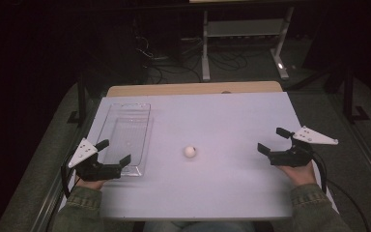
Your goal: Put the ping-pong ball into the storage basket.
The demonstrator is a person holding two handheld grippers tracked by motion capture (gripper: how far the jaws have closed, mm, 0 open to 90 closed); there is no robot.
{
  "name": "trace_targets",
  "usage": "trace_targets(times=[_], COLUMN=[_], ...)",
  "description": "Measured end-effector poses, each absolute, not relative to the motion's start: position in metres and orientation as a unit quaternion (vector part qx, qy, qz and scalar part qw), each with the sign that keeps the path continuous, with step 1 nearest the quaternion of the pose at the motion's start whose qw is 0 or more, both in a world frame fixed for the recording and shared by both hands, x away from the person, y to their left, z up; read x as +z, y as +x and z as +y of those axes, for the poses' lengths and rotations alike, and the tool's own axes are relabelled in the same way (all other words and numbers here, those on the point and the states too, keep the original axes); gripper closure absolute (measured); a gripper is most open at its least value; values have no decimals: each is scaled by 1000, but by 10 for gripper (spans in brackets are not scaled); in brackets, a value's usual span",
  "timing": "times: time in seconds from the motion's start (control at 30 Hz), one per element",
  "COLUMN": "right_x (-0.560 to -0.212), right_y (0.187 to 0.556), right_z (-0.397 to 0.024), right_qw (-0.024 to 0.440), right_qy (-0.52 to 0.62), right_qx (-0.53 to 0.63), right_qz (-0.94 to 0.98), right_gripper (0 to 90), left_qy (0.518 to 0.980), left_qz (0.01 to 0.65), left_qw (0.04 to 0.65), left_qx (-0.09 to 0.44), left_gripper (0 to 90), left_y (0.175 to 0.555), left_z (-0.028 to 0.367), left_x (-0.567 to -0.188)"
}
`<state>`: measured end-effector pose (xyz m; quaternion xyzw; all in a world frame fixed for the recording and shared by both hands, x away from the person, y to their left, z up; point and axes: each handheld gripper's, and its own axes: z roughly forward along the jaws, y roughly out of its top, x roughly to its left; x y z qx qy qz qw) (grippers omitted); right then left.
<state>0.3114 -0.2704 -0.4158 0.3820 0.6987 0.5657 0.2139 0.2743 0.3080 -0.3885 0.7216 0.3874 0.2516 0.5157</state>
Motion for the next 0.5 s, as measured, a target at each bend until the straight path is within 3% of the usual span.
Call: trace_targets(times=[0.5], right_x=[-414], right_y=[311], right_z=[-273], right_qw=[209], right_qy=[387], right_qx=[574], right_qz=[691], right_gripper=[0], left_qy=[747], left_qz=[380], left_qw=[481], left_qx=[258], left_gripper=[0], left_y=[267], left_z=[299], left_x=[-384])
